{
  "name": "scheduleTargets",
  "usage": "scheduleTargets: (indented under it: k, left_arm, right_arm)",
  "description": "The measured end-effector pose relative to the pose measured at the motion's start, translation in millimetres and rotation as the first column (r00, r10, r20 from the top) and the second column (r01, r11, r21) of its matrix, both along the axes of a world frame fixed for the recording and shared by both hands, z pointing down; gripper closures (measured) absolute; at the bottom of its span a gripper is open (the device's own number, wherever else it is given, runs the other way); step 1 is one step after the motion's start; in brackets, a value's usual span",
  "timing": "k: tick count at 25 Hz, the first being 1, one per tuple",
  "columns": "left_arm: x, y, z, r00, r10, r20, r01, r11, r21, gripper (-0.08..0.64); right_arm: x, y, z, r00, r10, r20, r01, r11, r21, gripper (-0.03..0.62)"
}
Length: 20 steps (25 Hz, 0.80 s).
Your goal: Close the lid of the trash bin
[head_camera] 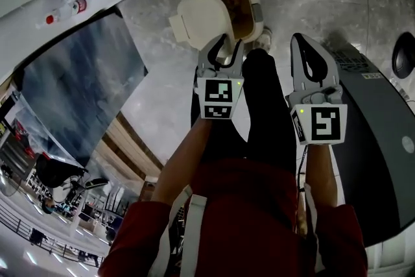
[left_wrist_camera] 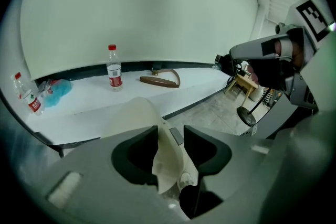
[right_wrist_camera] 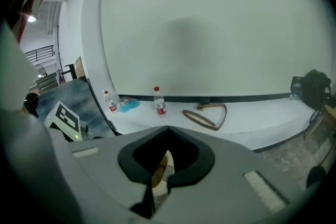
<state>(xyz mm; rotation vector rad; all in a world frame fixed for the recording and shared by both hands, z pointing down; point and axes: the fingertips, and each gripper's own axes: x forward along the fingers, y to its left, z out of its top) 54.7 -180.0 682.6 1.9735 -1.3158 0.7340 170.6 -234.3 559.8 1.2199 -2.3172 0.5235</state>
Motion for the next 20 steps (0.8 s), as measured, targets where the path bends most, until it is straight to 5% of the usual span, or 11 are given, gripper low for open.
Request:
scheduleTargets:
  k: [11,20]
  left_arm:
    - [37,-9,58,0.999,0.032,0.018,-0.031,0.998,-0.055,0.402]
    - [51,-13,98,1.000,-0.023,0.021,0.025,0.997,-0.075,0.402]
  right_arm:
    - [21,-11,59,1.000,-0.017,0.017,0.018,0.997,-0.078,0.592]
    - [40,-8,99,0.998,-0.069,0.009,0.070,0.992,-0.106,0.592]
